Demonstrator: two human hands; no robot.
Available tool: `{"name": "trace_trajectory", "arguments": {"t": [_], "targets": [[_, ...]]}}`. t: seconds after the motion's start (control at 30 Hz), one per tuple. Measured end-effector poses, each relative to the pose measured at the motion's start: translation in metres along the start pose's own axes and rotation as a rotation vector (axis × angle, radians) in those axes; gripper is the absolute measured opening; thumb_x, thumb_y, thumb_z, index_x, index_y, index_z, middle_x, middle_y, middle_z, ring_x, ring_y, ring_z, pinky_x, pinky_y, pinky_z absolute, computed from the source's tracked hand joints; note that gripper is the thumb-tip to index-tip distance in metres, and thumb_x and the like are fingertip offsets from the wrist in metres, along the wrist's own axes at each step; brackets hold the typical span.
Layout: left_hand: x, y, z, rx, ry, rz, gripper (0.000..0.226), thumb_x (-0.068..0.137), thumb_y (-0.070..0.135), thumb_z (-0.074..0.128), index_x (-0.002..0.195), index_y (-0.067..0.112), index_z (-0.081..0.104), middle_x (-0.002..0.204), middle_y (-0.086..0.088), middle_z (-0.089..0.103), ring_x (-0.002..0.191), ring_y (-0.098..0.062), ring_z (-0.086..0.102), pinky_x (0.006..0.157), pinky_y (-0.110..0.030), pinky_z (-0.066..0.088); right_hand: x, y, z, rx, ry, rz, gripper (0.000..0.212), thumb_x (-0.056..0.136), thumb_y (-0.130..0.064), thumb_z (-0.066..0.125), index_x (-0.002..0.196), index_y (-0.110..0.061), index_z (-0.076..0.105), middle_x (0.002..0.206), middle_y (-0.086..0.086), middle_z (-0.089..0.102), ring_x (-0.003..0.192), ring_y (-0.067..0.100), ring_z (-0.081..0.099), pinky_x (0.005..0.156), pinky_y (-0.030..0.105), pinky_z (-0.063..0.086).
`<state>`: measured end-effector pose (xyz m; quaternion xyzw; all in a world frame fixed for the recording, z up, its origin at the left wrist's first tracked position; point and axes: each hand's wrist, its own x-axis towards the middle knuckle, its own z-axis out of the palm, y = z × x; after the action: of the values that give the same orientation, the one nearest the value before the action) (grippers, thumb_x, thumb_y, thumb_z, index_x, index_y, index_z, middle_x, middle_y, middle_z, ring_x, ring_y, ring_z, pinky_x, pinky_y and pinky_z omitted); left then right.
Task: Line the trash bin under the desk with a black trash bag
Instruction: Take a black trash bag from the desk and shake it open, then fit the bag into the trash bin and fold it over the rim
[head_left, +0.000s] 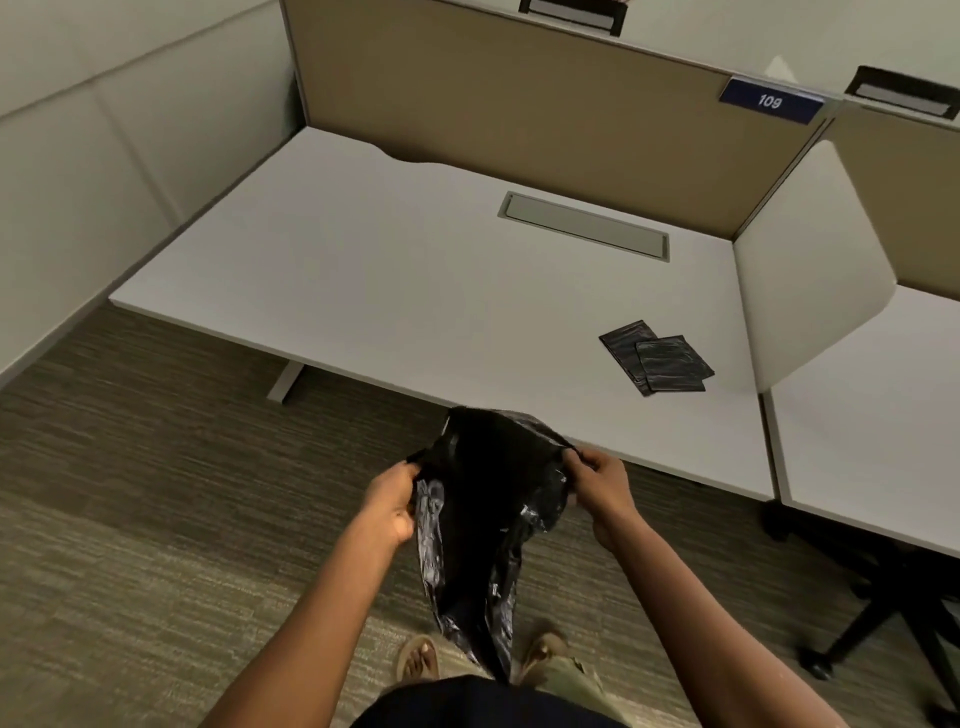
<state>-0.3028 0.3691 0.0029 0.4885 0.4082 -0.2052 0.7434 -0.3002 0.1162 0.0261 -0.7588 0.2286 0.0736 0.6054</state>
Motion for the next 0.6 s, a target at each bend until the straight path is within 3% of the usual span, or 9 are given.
{"name": "trace_trajectory", "arguments": {"t": [0.1, 0.2, 0.3, 0.4, 0.47, 0.53, 0.6], "targets": [[0.004, 0.013, 0.020, 0.043, -0.111, -0.001, 0.025, 0.103, 0.007, 0.044, 0.092, 0.018, 0.064, 0.061, -0.003, 0.071, 0.060, -0.018, 0.067, 0.054, -0.027, 0.054, 0.007, 0.000, -0.007, 0.022, -0.001, -0.027, 0.030, 0.103, -0.022, 0.060, 0.081, -0.013, 0.077, 0.069, 0.000, 0.074, 0.067, 0.012, 0.063, 0.059, 0.025, 0.045], [0.005, 0.025, 0.035, 0.047, -0.099, -0.021, 0.023, 0.103, 0.009, 0.043, 0.094, 0.018, 0.062, 0.077, -0.007, 0.069, 0.073, -0.021, 0.065, 0.061, -0.035, 0.050, 0.016, -0.002, -0.017, 0.036, -0.037, -0.033, 0.027, 0.104, -0.024, 0.059, 0.089, -0.009, 0.077, 0.081, 0.017, 0.073, 0.076, 0.019, 0.065, 0.068, 0.032, 0.049], [0.015, 0.029, 0.043, -0.010, -0.051, -0.044, 0.024, 0.104, 0.006, 0.039, 0.096, 0.015, 0.059, 0.089, -0.011, 0.065, 0.080, -0.024, 0.062, 0.064, -0.040, 0.050, 0.029, 0.002, -0.026, 0.032, -0.040, -0.008, 0.025, 0.103, -0.023, 0.061, 0.091, -0.010, 0.078, 0.086, 0.013, 0.077, 0.081, 0.024, 0.070, 0.069, 0.033, 0.054], [0.025, 0.028, 0.047, -0.029, -0.013, -0.015, 0.025, 0.103, 0.004, 0.042, 0.093, 0.011, 0.063, 0.080, -0.013, 0.070, 0.076, -0.026, 0.066, 0.063, -0.038, 0.056, 0.040, 0.003, -0.036, 0.030, -0.082, -0.073, 0.020, 0.102, -0.021, 0.062, 0.093, -0.015, 0.080, 0.084, 0.007, 0.078, 0.077, 0.015, 0.070, 0.065, 0.026, 0.054], [0.030, 0.025, 0.051, -0.023, 0.025, -0.017, 0.015, 0.097, 0.007, 0.055, 0.091, 0.005, 0.068, 0.074, -0.016, 0.073, 0.067, -0.028, 0.071, 0.059, -0.036, 0.060, 0.049, 0.009, -0.041, 0.020, -0.081, -0.037, 0.020, 0.102, -0.019, 0.062, 0.093, -0.015, 0.080, 0.084, 0.007, 0.078, 0.078, 0.018, 0.068, 0.066, 0.027, 0.052], [0.038, 0.022, 0.056, -0.013, 0.074, 0.034, 0.015, 0.085, 0.009, 0.070, 0.097, 0.001, 0.075, 0.089, -0.021, 0.075, 0.076, -0.030, 0.074, 0.072, -0.042, 0.062, 0.059, 0.016, -0.044, 0.010, -0.087, -0.006, 0.018, 0.102, -0.019, 0.062, 0.096, -0.015, 0.079, 0.086, 0.007, 0.078, 0.078, 0.016, 0.070, 0.064, 0.025, 0.053], [0.046, 0.020, 0.064, 0.059, 0.146, 0.129, 0.022, 0.081, 0.007, 0.067, 0.100, 0.007, 0.079, 0.098, -0.018, 0.075, 0.088, -0.030, 0.071, 0.083, -0.044, 0.059, 0.070, 0.026, -0.046, -0.033, -0.114, -0.026, 0.019, 0.102, -0.022, 0.063, 0.095, -0.018, 0.080, 0.082, 0.003, 0.078, 0.072, 0.010, 0.070, 0.060, 0.021, 0.052]]}}
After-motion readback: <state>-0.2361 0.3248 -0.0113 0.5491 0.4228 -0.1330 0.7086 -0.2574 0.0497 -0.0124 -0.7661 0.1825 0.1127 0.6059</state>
